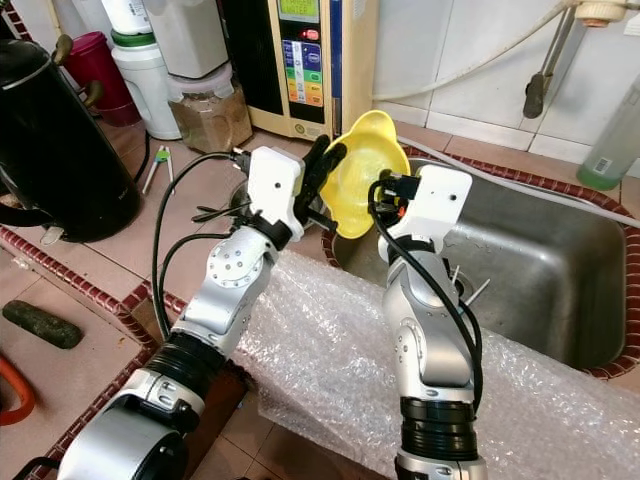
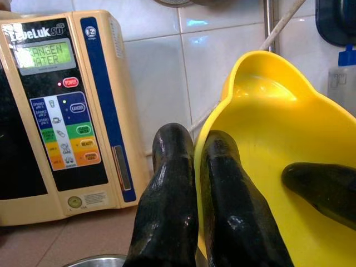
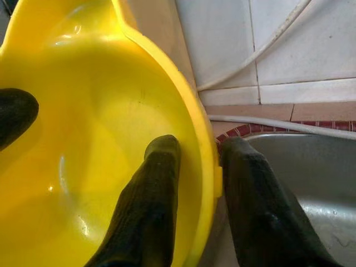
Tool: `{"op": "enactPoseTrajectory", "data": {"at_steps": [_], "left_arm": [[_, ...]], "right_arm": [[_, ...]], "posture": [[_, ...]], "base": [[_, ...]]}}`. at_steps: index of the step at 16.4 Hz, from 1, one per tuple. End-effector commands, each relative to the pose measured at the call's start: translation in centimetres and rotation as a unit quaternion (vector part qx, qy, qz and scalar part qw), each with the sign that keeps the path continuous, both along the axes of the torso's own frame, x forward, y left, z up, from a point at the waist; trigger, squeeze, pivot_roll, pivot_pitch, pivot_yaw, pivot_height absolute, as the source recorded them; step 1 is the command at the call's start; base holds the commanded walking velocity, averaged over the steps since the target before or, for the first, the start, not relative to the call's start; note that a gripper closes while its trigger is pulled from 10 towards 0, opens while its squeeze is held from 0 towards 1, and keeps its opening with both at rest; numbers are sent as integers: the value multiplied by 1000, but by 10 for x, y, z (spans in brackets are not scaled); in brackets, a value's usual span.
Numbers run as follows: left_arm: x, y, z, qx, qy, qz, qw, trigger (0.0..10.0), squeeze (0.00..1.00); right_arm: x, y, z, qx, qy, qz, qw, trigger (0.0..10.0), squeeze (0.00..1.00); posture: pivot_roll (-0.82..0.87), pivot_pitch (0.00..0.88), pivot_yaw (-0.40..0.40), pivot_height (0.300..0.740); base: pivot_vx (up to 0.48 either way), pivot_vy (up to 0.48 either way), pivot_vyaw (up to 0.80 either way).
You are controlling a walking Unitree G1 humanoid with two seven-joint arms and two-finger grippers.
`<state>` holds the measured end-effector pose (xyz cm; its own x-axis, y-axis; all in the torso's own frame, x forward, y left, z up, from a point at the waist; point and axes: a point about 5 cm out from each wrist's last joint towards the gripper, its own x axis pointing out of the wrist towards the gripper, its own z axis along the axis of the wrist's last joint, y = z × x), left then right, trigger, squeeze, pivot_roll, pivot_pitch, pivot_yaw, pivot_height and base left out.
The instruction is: Kitchen organization
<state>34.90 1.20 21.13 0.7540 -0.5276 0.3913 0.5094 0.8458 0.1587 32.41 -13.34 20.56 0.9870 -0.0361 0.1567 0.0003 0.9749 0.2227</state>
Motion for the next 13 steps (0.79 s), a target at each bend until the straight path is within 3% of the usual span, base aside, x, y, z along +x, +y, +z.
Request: {"op": "enactPoseTrajectory", "data": {"at_steps": [1, 4, 5, 7, 8, 11, 13], "left_arm": [[1, 5, 5, -11, -15, 20, 1000, 0, 0], [0, 5, 5, 0, -25, 22, 999, 2353, 0], [1, 5, 1, 9, -16, 28, 999, 10000, 0], [4, 7, -3, 10, 2, 34, 999, 10000, 0], [5, 8, -4, 10, 11, 29, 999, 10000, 1000], [8, 9, -11, -1, 53, 7, 999, 10000, 1000], [4, 3, -17, -7, 93, -38, 995, 10000, 1000]], "right_arm": [[1, -11, -10, 4, 27, -29, 999, 0, 0], [1, -13, -13, 0, 37, -36, 999, 0, 0], [1, -14, -14, 2, 40, -42, 998, 0, 0], [1, -17, -16, 2, 43, -47, 998, 0, 0], [1, -19, -17, 0, 48, -55, 997, 0, 0], [5, -29, -21, -5, 62, -88, 994, 0, 0], [9, -36, -23, -17, 70, -114, 991, 0, 0]], "posture": [[-167, 63, 80, 740], [-166, 61, 82, 740], [-165, 59, 83, 740], [-163, 60, 82, 740], [-158, 66, 79, 740], [-149, 73, 79, 740], [-147, 74, 79, 740]], "base": [[0, 0, 0], [0, 0, 0], [0, 0, 0], [0, 0, 0], [0, 0, 0], [0, 0, 0], [0, 0, 0]]}}
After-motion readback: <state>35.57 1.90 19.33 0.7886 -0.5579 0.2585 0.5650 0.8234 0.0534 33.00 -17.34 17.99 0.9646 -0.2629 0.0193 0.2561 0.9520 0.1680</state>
